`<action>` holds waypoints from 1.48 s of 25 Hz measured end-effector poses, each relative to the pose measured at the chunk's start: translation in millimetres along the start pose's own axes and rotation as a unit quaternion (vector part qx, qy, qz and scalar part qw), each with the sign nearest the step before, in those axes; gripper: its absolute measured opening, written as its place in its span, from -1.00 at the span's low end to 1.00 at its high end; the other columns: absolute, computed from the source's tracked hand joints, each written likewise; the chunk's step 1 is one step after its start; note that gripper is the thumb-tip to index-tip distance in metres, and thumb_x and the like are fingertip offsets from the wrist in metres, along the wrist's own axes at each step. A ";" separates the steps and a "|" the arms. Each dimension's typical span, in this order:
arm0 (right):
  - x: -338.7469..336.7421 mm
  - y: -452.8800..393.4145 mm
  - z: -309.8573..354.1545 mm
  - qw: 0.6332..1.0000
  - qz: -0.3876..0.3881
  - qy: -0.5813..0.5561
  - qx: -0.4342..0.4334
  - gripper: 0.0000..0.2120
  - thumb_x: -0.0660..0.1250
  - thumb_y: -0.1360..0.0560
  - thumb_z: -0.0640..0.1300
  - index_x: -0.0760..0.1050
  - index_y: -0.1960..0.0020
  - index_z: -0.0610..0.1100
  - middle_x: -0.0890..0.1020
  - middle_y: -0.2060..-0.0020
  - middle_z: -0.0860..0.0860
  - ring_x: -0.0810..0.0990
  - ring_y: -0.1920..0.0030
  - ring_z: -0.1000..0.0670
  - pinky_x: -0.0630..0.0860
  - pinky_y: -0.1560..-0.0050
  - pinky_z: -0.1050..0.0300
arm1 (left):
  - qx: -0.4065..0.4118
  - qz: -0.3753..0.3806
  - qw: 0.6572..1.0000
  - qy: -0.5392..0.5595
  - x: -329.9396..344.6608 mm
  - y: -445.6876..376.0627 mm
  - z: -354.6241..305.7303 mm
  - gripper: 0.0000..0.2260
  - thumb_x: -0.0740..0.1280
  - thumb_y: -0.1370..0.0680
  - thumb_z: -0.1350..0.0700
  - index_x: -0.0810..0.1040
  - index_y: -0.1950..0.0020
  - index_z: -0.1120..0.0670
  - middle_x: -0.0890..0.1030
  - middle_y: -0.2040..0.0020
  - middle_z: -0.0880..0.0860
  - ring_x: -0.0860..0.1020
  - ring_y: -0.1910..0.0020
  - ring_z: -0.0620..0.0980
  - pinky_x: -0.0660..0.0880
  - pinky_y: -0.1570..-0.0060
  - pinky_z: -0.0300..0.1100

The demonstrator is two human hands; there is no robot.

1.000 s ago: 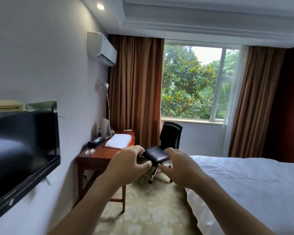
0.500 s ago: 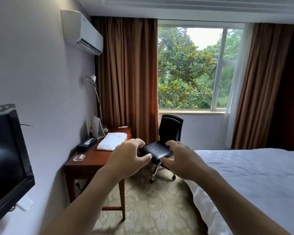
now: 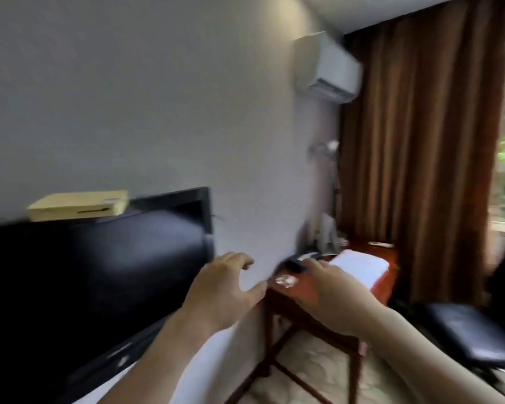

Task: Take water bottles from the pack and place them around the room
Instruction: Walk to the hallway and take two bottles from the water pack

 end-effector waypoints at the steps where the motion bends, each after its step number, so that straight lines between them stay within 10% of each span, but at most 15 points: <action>1: 17.3 -23.6 36.7 0.999 0.013 -0.028 -0.039 -0.41 0.25 -0.49 0.17 0.24 -0.43 -0.05 0.52 -0.28 -0.07 0.50 -0.26 -0.16 0.45 -0.22 -0.05 | -0.045 -0.018 0.998 -0.032 -25.3 13.4 38.8 -0.56 0.40 -0.45 -0.17 0.55 -0.27 -0.01 0.59 -0.18 -0.09 0.54 -0.19 -0.05 0.45 -0.24 -0.11; 9: 79.4 -55.4 382.6 0.907 0.073 -0.209 -0.359 -0.34 0.28 -0.51 0.20 0.17 -0.49 -0.04 0.50 -0.33 -0.01 0.52 -0.26 -0.06 0.49 -0.16 0.07 | -0.322 -0.194 0.907 -0.188 -240.7 226.1 219.5 -0.60 0.37 -0.48 -0.19 0.52 -0.26 -0.06 0.55 -0.20 -0.19 0.52 -0.20 -0.14 0.47 -0.18 -0.18; 18: 67.6 140.8 693.2 0.713 0.158 -0.326 -0.601 -0.57 0.27 -0.49 0.19 0.32 -0.24 -0.01 0.52 0.01 0.09 0.53 0.07 0.02 0.46 0.10 0.10 | -0.560 -0.327 0.694 -0.314 -388.8 531.2 197.6 -0.64 0.41 -0.45 -0.16 0.54 -0.16 -0.02 0.56 -0.08 -0.14 0.53 -0.10 -0.10 0.43 -0.07 -0.23; 27: 9.7 347.4 795.0 0.445 0.230 -0.386 -0.774 -0.69 0.30 -0.51 0.16 0.41 -0.17 0.04 0.51 0.09 0.16 0.50 0.10 0.13 0.50 0.11 0.16 | -0.693 -0.379 0.453 -0.412 -412.8 685.0 63.2 -0.65 0.34 -0.49 -0.21 0.50 -0.18 -0.08 0.55 -0.11 -0.15 0.50 -0.13 -0.12 0.48 -0.11 -0.16; 37: 10.1 415.0 871.0 0.308 0.307 -0.375 -0.819 -0.51 0.32 -0.47 0.21 0.36 -0.32 0.03 0.56 -0.04 0.11 0.56 0.00 0.09 0.53 -0.04 0.10 | -0.743 -0.395 0.353 -0.408 -433.7 731.9 62.6 -0.62 0.36 -0.50 -0.20 0.47 -0.28 -0.14 0.52 -0.16 -0.22 0.51 -0.12 -0.20 0.53 -0.14 -0.21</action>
Point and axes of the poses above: each hand's wrist, its own y-axis away from the middle knuckle, its own x-axis out of the palm, z = x × y, the point moved 10 cm from there along -y, towards the middle knuckle
